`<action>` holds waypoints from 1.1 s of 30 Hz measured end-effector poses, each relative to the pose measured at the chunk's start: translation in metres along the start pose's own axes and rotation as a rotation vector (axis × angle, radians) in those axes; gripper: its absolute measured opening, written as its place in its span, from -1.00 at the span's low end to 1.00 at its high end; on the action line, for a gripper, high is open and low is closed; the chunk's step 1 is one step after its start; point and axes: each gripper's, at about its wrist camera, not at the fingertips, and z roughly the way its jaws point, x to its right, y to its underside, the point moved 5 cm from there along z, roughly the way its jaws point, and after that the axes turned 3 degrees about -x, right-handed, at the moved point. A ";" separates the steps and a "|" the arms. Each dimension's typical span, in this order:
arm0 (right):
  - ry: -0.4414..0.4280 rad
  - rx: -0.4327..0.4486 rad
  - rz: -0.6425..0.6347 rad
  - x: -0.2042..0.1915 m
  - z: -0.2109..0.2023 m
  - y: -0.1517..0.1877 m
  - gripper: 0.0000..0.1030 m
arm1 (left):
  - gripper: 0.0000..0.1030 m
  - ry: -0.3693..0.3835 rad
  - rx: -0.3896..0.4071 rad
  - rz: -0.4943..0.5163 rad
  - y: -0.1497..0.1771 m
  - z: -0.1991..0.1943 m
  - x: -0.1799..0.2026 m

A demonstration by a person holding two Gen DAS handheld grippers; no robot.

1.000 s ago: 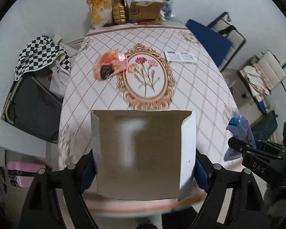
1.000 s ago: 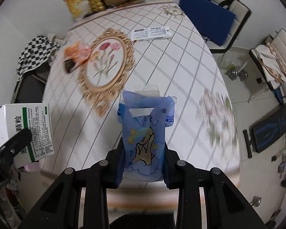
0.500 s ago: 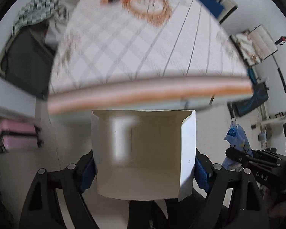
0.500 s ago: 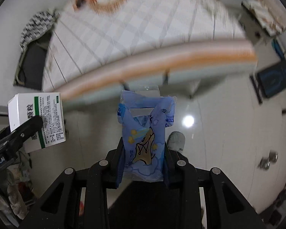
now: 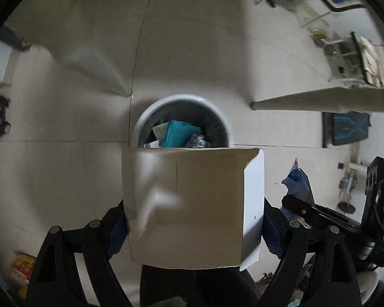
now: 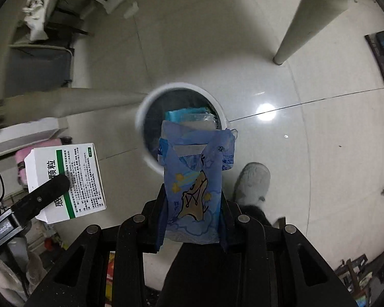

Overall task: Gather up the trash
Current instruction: 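Open both tools over the bin, dropping the box and bag, then raise both open tools back toward the table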

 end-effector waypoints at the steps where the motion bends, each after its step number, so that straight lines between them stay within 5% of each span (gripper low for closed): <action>1: -0.003 -0.006 -0.001 0.006 0.024 -0.007 -0.34 | 0.71 0.004 -0.010 -0.012 -0.006 0.020 -0.005; 7: -0.043 -0.057 -0.014 0.020 0.122 -0.047 -0.30 | 0.90 0.041 -0.027 -0.050 -0.013 0.087 -0.029; 13: -0.104 -0.067 -0.011 0.021 0.154 -0.055 0.25 | 0.90 -0.026 0.041 -0.048 -0.006 0.079 -0.049; 21: -0.077 -0.025 -0.078 -0.006 0.119 -0.048 0.66 | 0.90 -0.142 0.131 -0.054 0.013 0.032 -0.057; 25: 0.023 0.031 -0.147 -0.020 0.088 -0.037 0.95 | 0.90 -0.190 0.148 -0.039 0.026 0.011 -0.054; 33: 0.221 0.140 -0.237 -0.041 0.007 -0.010 0.96 | 0.90 -0.224 0.171 -0.017 0.054 -0.043 -0.023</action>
